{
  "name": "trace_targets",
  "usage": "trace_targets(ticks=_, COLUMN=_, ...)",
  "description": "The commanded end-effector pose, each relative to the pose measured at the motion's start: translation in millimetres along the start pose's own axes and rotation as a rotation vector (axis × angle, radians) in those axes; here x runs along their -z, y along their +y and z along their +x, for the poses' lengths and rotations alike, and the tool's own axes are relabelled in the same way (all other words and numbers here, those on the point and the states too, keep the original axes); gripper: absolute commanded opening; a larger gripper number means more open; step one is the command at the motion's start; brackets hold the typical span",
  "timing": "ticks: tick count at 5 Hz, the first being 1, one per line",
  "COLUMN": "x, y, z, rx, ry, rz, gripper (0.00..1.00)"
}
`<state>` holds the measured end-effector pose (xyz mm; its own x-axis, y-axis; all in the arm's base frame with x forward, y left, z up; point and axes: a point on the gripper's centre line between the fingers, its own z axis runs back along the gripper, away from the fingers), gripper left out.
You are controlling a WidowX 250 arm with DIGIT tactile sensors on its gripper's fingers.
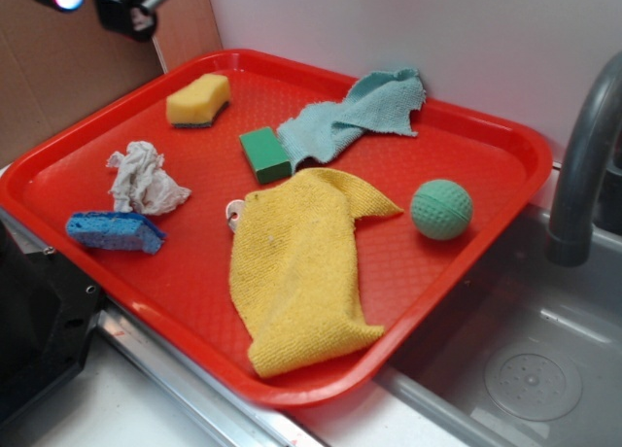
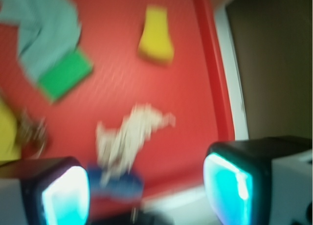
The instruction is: Grab the green sponge.
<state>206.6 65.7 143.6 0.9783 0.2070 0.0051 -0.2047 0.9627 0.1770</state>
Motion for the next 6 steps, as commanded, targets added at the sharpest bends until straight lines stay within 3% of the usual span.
trace_targets(ticks=1, x=22.2, y=22.0, z=42.1, rx=0.049, ry=-0.073, rz=0.031, gripper=1.0)
trace_targets(ticks=2, x=22.2, y=22.0, z=42.1, rx=0.049, ry=-0.073, rz=0.031, gripper=1.0)
trace_targets(ticks=3, x=69.5, y=34.9, z=62.5, rx=-0.08, ry=-0.03, rz=0.047, gripper=1.0)
trace_targets(ticks=4, x=94.7, y=28.0, z=87.4, rx=-0.12, ry=-0.049, rz=0.085, gripper=1.0)
trace_targets(ticks=5, x=112.7, y=20.4, z=93.5, rx=-0.138, ry=-0.02, rz=0.093, gripper=1.0)
trace_targets(ticks=6, x=111.6, y=18.8, z=87.3, rx=-0.161, ry=-0.029, rz=0.034, gripper=0.0)
